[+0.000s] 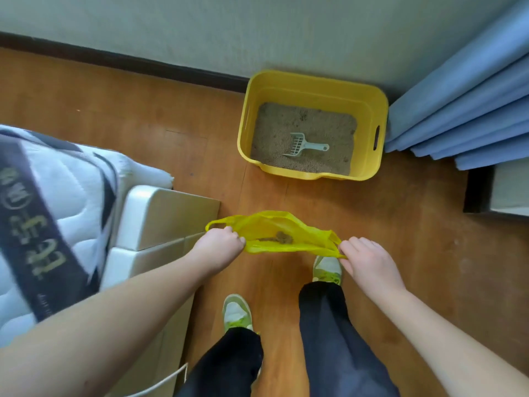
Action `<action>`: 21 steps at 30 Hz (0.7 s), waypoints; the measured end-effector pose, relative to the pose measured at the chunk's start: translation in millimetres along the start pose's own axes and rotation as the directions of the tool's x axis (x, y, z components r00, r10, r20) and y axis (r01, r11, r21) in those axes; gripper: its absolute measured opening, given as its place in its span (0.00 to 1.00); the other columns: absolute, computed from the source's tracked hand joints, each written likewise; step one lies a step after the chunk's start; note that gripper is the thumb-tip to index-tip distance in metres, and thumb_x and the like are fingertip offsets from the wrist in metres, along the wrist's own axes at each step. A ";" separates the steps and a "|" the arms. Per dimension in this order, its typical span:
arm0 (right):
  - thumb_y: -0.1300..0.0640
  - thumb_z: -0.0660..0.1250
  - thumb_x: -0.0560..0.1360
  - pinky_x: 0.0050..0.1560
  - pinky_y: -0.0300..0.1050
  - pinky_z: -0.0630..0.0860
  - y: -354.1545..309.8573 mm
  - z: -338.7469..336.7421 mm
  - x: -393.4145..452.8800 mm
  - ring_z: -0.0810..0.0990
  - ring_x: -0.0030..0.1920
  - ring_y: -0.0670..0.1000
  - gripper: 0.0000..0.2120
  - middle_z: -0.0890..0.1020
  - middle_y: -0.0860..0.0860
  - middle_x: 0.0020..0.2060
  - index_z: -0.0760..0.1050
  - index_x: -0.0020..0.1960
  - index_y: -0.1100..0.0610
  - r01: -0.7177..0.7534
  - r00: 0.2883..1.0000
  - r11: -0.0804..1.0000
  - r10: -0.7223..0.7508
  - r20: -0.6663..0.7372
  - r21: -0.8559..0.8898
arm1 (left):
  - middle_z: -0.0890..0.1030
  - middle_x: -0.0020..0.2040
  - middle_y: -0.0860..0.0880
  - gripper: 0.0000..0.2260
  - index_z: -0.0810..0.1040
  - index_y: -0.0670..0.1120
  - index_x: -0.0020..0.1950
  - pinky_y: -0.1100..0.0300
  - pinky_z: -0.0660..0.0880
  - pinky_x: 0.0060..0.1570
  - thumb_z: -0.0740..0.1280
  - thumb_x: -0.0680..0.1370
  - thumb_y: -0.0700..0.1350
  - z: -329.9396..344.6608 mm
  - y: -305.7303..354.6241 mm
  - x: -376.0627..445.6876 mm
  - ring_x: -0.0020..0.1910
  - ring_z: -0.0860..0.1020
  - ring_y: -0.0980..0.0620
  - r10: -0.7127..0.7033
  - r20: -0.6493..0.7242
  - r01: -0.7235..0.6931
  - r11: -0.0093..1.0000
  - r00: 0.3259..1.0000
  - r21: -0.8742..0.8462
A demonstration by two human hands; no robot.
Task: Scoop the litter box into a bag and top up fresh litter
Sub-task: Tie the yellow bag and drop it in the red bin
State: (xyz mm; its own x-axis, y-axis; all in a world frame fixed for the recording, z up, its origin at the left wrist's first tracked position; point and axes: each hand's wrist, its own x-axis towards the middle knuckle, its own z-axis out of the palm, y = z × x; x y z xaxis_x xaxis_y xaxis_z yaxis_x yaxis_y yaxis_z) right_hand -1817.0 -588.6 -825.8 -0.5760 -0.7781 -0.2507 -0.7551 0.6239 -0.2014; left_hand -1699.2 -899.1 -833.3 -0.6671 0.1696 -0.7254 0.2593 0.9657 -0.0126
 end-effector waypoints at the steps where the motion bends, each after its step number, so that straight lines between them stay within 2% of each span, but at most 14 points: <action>1: 0.58 0.78 0.63 0.33 0.48 0.71 -7.3 -18.6 -8.1 0.74 0.33 0.55 0.14 0.73 0.51 0.33 0.73 0.40 0.56 0.002 1.000 1.000 -0.002 -0.003 -0.021 | 0.78 0.45 0.44 0.10 0.76 0.42 0.50 0.56 0.73 0.30 0.66 0.71 0.32 -13.1 -0.4 -17.5 0.46 0.78 0.43 -0.012 -0.070 0.012 1.000 0.997 -0.005; 3: 0.56 0.79 0.62 0.31 0.47 0.70 -21.9 -53.9 -22.7 0.75 0.31 0.54 0.14 0.73 0.50 0.31 0.74 0.39 0.56 -0.015 1.000 0.999 0.016 0.025 -0.042 | 0.75 0.37 0.44 0.12 0.76 0.43 0.36 0.61 0.68 0.18 0.71 0.58 0.30 -26.1 -6.3 -51.0 0.33 0.76 0.46 -0.044 -0.179 0.034 0.998 0.983 -0.060; 5: 0.53 0.80 0.60 0.29 0.46 0.70 -38.6 -89.1 -34.9 0.76 0.28 0.54 0.16 0.74 0.49 0.28 0.74 0.38 0.54 -0.071 0.990 0.996 0.077 0.120 -0.050 | 0.72 0.34 0.45 0.13 0.74 0.43 0.28 0.65 0.58 0.15 0.72 0.52 0.29 -39.6 -9.0 -84.7 0.26 0.72 0.49 -0.118 -0.232 0.099 0.991 0.966 -0.091; 6: 0.51 0.80 0.61 0.29 0.45 0.71 -47.4 -108.8 -40.9 0.78 0.29 0.54 0.14 0.76 0.49 0.28 0.76 0.37 0.54 -0.113 0.973 0.992 0.123 0.197 -0.063 | 0.71 0.33 0.45 0.14 0.73 0.43 0.26 0.65 0.58 0.15 0.74 0.51 0.29 -54.6 -8.0 -103.2 0.24 0.71 0.49 -0.158 -0.201 0.141 0.985 0.967 -0.098; 7: 0.49 0.77 0.66 0.31 0.45 0.72 -55.8 -129.7 -46.6 0.80 0.32 0.55 0.12 0.78 0.49 0.31 0.77 0.39 0.53 -0.144 0.949 0.986 0.162 0.272 -0.086 | 0.72 0.33 0.45 0.14 0.75 0.43 0.26 0.64 0.62 0.16 0.76 0.51 0.30 -73.5 -5.2 -123.3 0.25 0.72 0.49 -0.153 -0.173 0.144 0.988 0.973 -0.062; 8: 0.46 0.71 0.72 0.36 0.46 0.73 -63.4 -150.2 -52.3 0.81 0.39 0.55 0.10 0.80 0.50 0.36 0.78 0.43 0.53 -0.171 0.923 0.980 0.195 0.332 -0.101 | 0.74 0.36 0.44 0.10 0.78 0.41 0.31 0.61 0.68 0.21 0.76 0.57 0.31 -95.0 -3.8 -142.5 0.30 0.75 0.47 -0.136 -0.084 0.132 0.989 0.987 -0.062; 9: 0.44 0.64 0.76 0.40 0.46 0.72 -70.1 -170.3 -59.4 0.81 0.44 0.55 0.12 0.80 0.50 0.42 0.78 0.47 0.53 -0.199 0.899 0.975 0.223 0.378 -0.103 | 0.75 0.43 0.43 0.04 0.80 0.39 0.39 0.57 0.71 0.30 0.72 0.67 0.33 -111.9 -1.7 -160.3 0.39 0.77 0.45 -0.123 -0.033 0.120 0.989 0.992 -0.084; 10: 0.43 0.61 0.77 0.43 0.46 0.70 -76.1 -189.5 -65.6 0.80 0.48 0.55 0.14 0.79 0.50 0.45 0.77 0.50 0.52 -0.203 0.886 0.974 0.226 0.406 -0.098 | 0.75 0.49 0.43 0.05 0.81 0.40 0.46 0.54 0.71 0.39 0.66 0.74 0.35 -122.1 -0.5 -176.7 0.48 0.76 0.43 -0.142 -0.046 0.138 0.987 0.989 -0.081; 11: 0.42 0.59 0.78 0.44 0.46 0.69 -82.8 -209.7 -70.9 0.79 0.49 0.54 0.15 0.78 0.50 0.46 0.77 0.51 0.52 -0.212 0.883 0.974 0.227 0.412 -0.081 | 0.75 0.52 0.44 0.06 0.81 0.42 0.48 0.53 0.69 0.44 0.65 0.76 0.38 -137.2 -1.0 -194.4 0.52 0.75 0.43 -0.167 -0.090 0.162 0.985 0.982 -0.064; 13: 0.41 0.60 0.77 0.45 0.45 0.69 -96.8 -248.0 -79.0 0.78 0.48 0.54 0.15 0.76 0.50 0.46 0.75 0.49 0.52 -0.212 0.898 0.977 0.210 0.386 -0.037 | 0.77 0.51 0.45 0.03 0.83 0.48 0.43 0.52 0.72 0.44 0.73 0.71 0.45 -170.6 -6.8 -230.8 0.50 0.76 0.44 -0.232 -0.197 0.206 0.968 0.952 -0.146; 14: 0.41 0.60 0.77 0.44 0.45 0.69 -103.8 -266.6 -82.4 0.77 0.47 0.53 0.14 0.75 0.49 0.44 0.74 0.46 0.51 -0.214 0.900 0.977 0.199 0.388 -0.005 | 0.77 0.53 0.46 0.05 0.83 0.49 0.44 0.52 0.73 0.45 0.74 0.71 0.48 -181.2 -8.5 -246.6 0.52 0.76 0.45 -0.247 -0.237 0.211 0.964 0.940 -0.164; 16: 0.41 0.61 0.77 0.40 0.43 0.66 -117.1 -304.7 -89.5 0.73 0.42 0.50 0.13 0.72 0.47 0.41 0.69 0.42 0.50 -0.228 0.898 0.972 0.185 0.398 0.062 | 0.74 0.57 0.48 0.10 0.80 0.50 0.54 0.55 0.71 0.49 0.66 0.78 0.54 -205.1 -11.9 -275.2 0.56 0.76 0.47 -0.248 -0.213 0.183 0.941 0.945 -0.285; 17: 0.41 0.61 0.77 0.39 0.42 0.65 -123.4 -323.8 -94.1 0.71 0.41 0.48 0.13 0.72 0.46 0.40 0.68 0.42 0.50 -0.222 0.910 0.971 0.174 0.376 0.086 | 0.74 0.56 0.49 0.13 0.78 0.49 0.55 0.56 0.71 0.47 0.62 0.80 0.56 -216.8 -12.4 -289.6 0.55 0.77 0.48 -0.242 -0.181 0.164 0.917 0.953 -0.365; 21: 0.42 0.62 0.77 0.38 0.40 0.65 -145.7 -398.6 -109.3 0.71 0.40 0.46 0.13 0.72 0.44 0.39 0.72 0.43 0.51 -0.148 0.971 0.981 0.120 0.209 0.127 | 0.71 0.40 0.53 0.14 0.70 0.50 0.39 0.55 0.71 0.42 0.64 0.79 0.57 -260.1 -20.3 -344.8 0.42 0.74 0.50 -0.174 -0.284 -0.023 0.818 0.943 -0.575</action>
State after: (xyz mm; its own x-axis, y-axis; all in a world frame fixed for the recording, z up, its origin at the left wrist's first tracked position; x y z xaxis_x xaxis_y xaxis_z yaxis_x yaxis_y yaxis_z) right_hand -1768.8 -623.7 -391.7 -0.5839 -0.6652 -0.4654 -0.6155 0.7365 -0.2805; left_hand -1656.1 -926.1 -404.0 -0.8727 0.0479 -0.4859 -0.1742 0.8991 0.4015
